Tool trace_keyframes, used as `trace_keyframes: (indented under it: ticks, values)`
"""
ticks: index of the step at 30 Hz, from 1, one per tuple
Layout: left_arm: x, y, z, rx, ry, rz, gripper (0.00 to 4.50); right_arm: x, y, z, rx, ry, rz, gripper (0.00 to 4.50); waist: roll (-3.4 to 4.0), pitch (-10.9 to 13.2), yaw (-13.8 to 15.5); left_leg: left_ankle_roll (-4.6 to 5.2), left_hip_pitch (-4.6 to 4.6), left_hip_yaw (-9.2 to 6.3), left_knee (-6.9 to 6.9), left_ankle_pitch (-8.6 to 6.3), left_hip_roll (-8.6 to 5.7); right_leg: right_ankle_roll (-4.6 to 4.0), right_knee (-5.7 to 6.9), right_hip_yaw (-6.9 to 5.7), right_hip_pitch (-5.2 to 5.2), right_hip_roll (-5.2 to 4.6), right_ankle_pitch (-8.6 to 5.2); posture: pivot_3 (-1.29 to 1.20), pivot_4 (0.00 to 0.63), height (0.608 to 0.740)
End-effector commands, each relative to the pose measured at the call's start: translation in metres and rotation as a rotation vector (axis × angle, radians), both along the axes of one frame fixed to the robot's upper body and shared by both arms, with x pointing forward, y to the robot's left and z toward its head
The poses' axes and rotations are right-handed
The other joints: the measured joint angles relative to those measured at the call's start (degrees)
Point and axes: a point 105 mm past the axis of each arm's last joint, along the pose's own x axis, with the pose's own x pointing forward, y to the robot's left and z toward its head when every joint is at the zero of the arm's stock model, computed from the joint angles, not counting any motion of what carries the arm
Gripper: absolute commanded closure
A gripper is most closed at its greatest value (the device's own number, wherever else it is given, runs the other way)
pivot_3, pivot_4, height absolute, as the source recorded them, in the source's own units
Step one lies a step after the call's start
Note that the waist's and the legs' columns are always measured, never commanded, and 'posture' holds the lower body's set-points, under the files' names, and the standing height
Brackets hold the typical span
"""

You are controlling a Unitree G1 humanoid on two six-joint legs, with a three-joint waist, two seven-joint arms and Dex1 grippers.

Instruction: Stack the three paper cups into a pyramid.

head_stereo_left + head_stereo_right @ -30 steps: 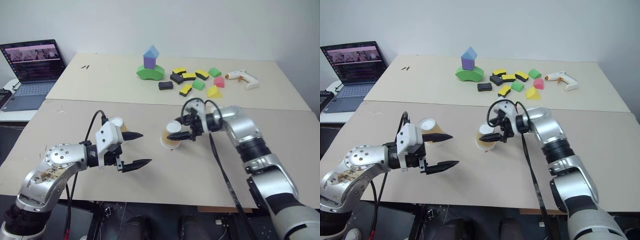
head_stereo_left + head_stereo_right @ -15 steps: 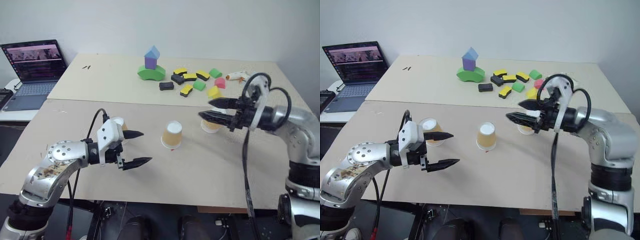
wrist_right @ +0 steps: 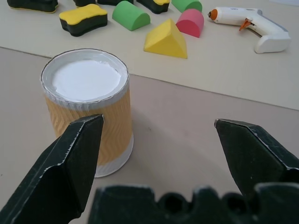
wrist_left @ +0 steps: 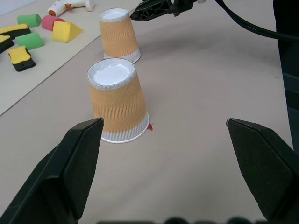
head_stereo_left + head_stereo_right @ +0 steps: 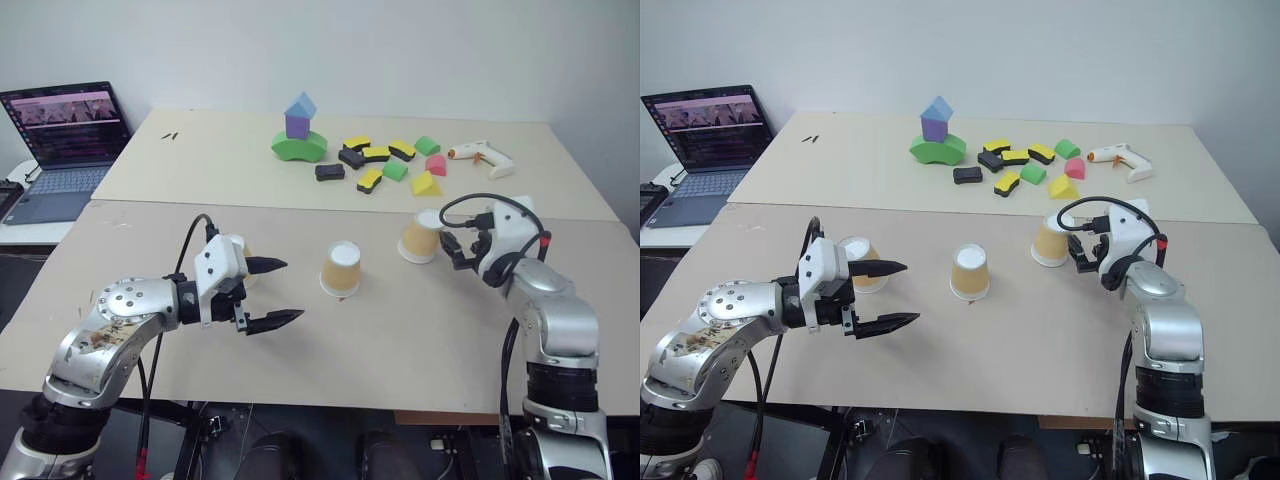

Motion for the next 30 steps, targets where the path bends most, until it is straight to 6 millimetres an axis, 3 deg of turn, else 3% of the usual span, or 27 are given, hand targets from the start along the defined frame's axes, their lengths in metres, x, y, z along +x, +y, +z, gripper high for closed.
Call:
trace_keyframes:
  ticks: [1, 9, 15, 24, 30]
  values:
    - [-0.001, -0.005, 0.01, -0.012, -0.042, -0.023, 0.0, 0.001, 0.008, 0.013, -0.007, -0.039, 0.076, 0.06, 0.0, 0.0, 0.02, 0.0, -0.01, 0.0, 0.0, 0.0, 0.0, 0.0, 0.01, 0.0, 0.0, 0.0, 0.0, 0.0, 0.15, 0.74]
    - [0.0, -0.005, 0.01, -0.015, -0.044, -0.018, 0.0, 0.004, 0.012, 0.007, -0.003, -0.014, 0.128, 0.06, 0.0, 0.0, -0.02, 0.02, 0.0, 0.0, 0.0, 0.0, 0.02, 0.0, -0.01, 0.09, 0.0, 0.02, 0.0, 0.0, 0.15, 0.74]
    - [0.001, -0.004, 0.011, -0.017, -0.049, -0.005, 0.0, 0.019, 0.031, 0.005, 0.037, -0.027, 0.161, 0.06, 0.0, 0.0, -0.21, 0.02, 0.02, 0.0, 0.0, 0.0, 0.03, 0.0, 0.02, 0.21, -0.02, 0.05, 0.0, 0.0, 0.15, 0.74]
    - [0.001, -0.002, 0.011, -0.014, -0.054, 0.013, 0.0, 0.039, 0.043, 0.022, 0.093, -0.083, 0.17, 0.06, 0.0, 0.0, -0.08, 0.02, -0.01, 0.0, -0.01, 0.0, 0.04, 0.0, 0.26, 0.19, -0.04, 0.07, 0.0, 0.0, 0.15, 0.74]
    - [0.001, -0.001, 0.012, -0.013, -0.059, 0.019, 0.0, 0.048, 0.048, 0.018, 0.099, -0.082, 0.172, 0.06, 0.0, 0.0, -0.18, 0.02, 0.0, 0.0, -0.01, 0.0, 0.04, 0.0, 0.27, 0.19, -0.04, 0.08, 0.0, 0.0, 0.15, 0.74]
